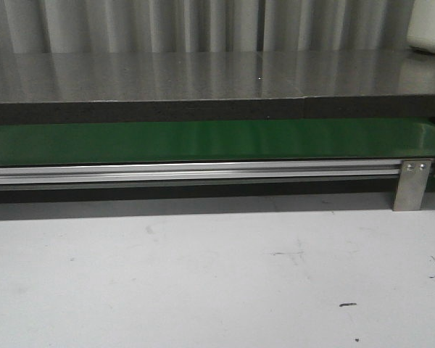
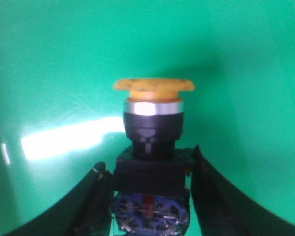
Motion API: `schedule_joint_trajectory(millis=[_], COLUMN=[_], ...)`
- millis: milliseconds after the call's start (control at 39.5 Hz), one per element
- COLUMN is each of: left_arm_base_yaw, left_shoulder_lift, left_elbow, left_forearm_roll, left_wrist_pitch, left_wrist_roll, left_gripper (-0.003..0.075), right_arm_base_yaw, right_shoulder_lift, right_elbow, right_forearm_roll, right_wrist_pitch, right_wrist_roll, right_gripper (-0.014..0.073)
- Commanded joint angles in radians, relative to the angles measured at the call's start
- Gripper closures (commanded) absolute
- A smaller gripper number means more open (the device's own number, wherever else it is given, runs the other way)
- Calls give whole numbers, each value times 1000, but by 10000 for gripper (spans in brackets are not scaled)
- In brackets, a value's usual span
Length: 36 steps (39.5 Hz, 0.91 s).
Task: Move button from left to right
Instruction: 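Lift the switch with the right gripper and move it over the green tray, then release the switch into the green tray with the right gripper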
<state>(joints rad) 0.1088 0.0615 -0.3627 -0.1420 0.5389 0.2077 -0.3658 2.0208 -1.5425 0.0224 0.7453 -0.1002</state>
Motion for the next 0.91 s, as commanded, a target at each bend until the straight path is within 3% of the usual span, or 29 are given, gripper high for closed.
schedule_joint_trajectory(millis=[0, 329, 456, 557, 658, 810, 886], left_arm_base_yaw=[-4, -4, -4, -4, -4, -4, -4], left_shoulder_lift=[11, 11, 11, 11, 11, 11, 11], left_elbow=[-26, -26, -26, -26, -26, -26, -26], left_forearm_roll=[-15, -15, -15, -15, -15, -15, -15], left_wrist_pitch=[-81, -81, -81, -81, -81, -81, -81], left_wrist_roll=[-5, -5, -5, -5, -5, -5, -5], left_gripper=[741, 741, 741, 741, 741, 741, 741], right_arm_base_yaw=[-8, -8, -8, 5, 43, 131, 174], right_shoulder_lift=[-46, -48, -51, -79, -148, -231, -272], right_elbow=[-32, -72, -181, -255, -259, -259, -259], right_forearm_roll=[-22, -22, -22, 24, 118, 128, 128], right_wrist_pitch=[-29, 34, 154, 216, 194, 159, 149], right_wrist_roll=[8, 20, 52, 73, 74, 66, 64], right_gripper=[291, 37, 41, 129, 351, 671, 657])
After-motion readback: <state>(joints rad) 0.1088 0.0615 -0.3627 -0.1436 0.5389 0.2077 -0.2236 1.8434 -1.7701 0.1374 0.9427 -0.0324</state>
